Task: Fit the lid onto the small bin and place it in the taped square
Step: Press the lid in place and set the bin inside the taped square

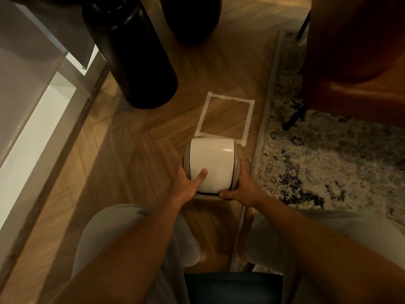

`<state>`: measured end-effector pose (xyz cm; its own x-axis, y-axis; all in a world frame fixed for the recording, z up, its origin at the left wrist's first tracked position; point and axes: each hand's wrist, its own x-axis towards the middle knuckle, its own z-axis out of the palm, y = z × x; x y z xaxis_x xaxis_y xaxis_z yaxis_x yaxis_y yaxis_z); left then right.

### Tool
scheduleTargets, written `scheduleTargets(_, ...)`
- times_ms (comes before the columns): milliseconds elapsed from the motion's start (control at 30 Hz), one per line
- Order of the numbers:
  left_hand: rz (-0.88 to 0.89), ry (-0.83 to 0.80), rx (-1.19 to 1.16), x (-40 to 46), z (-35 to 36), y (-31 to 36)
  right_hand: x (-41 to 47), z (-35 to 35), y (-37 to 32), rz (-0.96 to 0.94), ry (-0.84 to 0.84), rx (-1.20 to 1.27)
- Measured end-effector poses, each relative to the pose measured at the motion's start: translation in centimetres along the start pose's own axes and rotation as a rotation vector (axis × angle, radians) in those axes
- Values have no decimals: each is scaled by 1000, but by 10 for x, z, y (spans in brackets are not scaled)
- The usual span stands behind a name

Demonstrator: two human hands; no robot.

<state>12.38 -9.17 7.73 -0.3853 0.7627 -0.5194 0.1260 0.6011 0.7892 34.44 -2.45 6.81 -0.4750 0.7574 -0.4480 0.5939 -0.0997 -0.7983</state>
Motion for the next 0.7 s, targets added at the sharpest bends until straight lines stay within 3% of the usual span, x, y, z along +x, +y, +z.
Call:
scheduleTargets(200,-20,-13,-109,11,2,8,16,-11,5,-61,-64,8)
scheduleTargets(333,-19,-124,55,14,-6,8,22,-16,10,-17,-160,-23)
scheduleTargets(500,-7,-421,404,34,-42,6,35,-22,11,3,-238,-101)
scheduleTargets(700,27,-445,361,52,-41,15,52,-24,18,-13,-225,-16)
